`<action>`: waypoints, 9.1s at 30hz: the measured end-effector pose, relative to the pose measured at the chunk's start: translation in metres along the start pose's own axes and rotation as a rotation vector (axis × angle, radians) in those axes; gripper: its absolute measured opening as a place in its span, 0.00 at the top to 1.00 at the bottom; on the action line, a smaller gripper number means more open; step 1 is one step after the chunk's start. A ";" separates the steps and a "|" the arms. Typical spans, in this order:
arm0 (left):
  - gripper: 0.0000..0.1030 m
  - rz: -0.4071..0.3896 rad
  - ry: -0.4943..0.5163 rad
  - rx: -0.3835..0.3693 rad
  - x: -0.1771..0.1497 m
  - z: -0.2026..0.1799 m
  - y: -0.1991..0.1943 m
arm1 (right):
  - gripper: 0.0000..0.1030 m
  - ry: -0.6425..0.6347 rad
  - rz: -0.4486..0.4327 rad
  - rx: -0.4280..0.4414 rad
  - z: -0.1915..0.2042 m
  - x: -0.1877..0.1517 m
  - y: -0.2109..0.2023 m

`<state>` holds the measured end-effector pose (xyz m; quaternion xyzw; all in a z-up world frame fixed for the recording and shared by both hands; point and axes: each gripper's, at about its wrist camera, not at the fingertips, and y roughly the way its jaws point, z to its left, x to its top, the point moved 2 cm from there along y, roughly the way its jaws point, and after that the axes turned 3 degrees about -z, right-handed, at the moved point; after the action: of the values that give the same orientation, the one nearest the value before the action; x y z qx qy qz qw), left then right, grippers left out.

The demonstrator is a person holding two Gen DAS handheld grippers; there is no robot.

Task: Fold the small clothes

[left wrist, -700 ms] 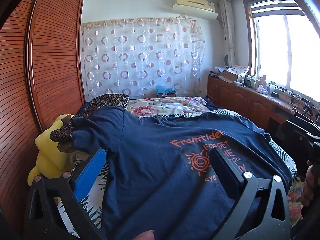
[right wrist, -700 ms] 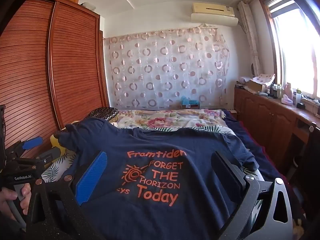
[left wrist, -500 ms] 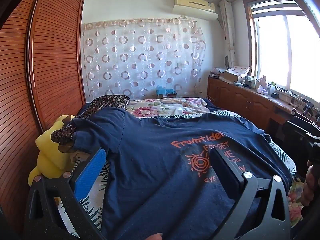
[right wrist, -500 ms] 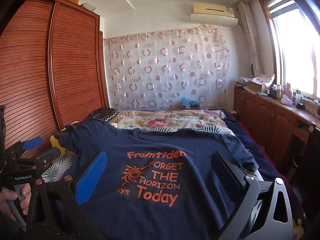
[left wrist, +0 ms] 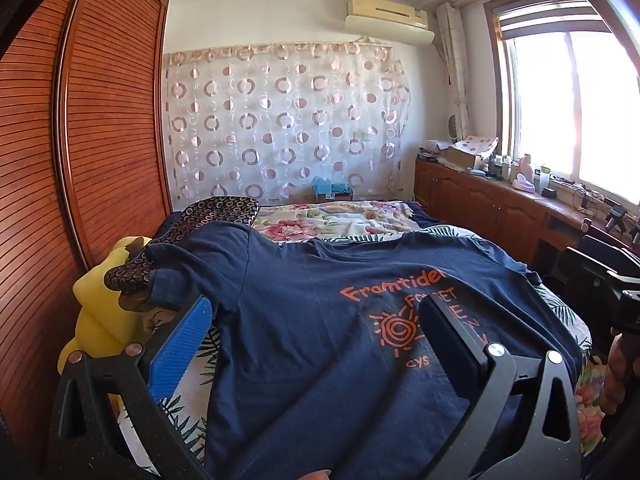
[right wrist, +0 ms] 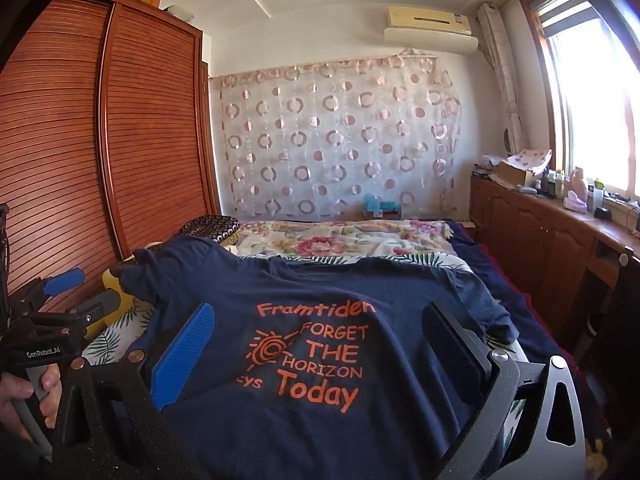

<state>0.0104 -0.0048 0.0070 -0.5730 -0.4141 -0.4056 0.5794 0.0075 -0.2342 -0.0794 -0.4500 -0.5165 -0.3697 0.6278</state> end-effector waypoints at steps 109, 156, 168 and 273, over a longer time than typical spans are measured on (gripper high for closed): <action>0.00 0.234 0.043 0.062 0.020 0.154 0.116 | 0.00 -0.087 0.144 0.177 0.035 -0.009 0.116; 0.41 0.298 0.195 -0.134 0.095 0.089 0.165 | 0.00 -0.006 0.186 0.202 0.007 -0.012 0.121; 0.27 0.456 -0.033 0.043 0.034 0.205 0.207 | 0.00 -0.043 0.203 0.239 0.024 -0.009 0.138; 0.18 0.512 0.176 -0.256 -0.052 -0.022 0.210 | 0.09 0.222 0.442 -0.209 -0.204 0.032 0.113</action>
<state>0.1918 -0.0238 -0.1107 -0.6901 -0.1496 -0.3432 0.6194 0.1827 -0.3908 -0.0809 -0.5711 -0.2927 -0.3219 0.6961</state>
